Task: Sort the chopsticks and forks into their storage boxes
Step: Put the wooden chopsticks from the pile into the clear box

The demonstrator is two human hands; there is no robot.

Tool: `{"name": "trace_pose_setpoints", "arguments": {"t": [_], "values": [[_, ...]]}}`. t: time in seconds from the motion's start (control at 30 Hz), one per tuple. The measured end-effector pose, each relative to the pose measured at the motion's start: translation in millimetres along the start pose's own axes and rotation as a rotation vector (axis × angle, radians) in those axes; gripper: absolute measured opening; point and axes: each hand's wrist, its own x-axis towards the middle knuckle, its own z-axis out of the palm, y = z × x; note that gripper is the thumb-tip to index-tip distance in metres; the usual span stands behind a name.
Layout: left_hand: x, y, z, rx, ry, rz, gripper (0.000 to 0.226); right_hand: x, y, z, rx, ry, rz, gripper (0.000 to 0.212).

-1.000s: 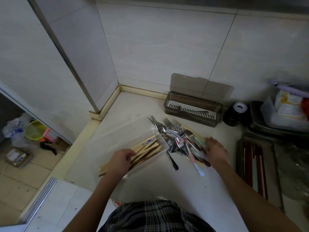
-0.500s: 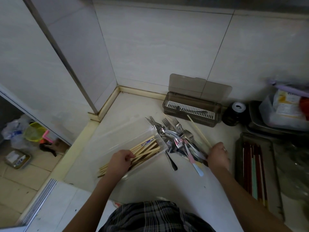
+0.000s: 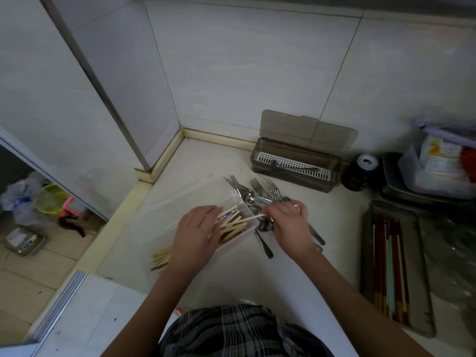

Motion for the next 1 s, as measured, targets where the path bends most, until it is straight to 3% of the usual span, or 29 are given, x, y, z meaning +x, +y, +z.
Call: {"name": "trace_pose_setpoints", "arguments": {"t": [0.1,0.2,0.33,0.43,0.5,0.57,0.83,1.0], "values": [[5,9,3,0.055,-0.220,0.134,0.040,3,-14,8,0.094,-0.076,-0.109,0.035],[0,4,7,-0.109,-0.358,-0.067,0.042,2,-11,10,0.240,-0.042,-0.096,0.024],[-7,-26,8,-0.252,-0.342,-0.324,0.028,-10,30,6,0.282,0.112,0.228,0.019],[-11,-43,7,-0.258,-0.409,-0.401,0.023,-29,65,12,0.197,-0.147,0.253,0.040],[-14,-48,7,-0.253,-0.467,-0.425,0.022,-45,83,19,-0.002,-0.410,0.207,0.055],[-15,-52,8,-0.262,-0.480,-0.450,0.022,-56,95,23,-0.150,-0.529,0.228,0.066],[-19,-50,13,-0.230,-0.479,-0.489,0.029,-44,107,9,-0.236,-0.505,0.495,0.048],[-18,-47,13,-0.223,-0.468,-0.478,0.031,-19,103,4,-0.159,-0.188,0.414,0.030]]}}
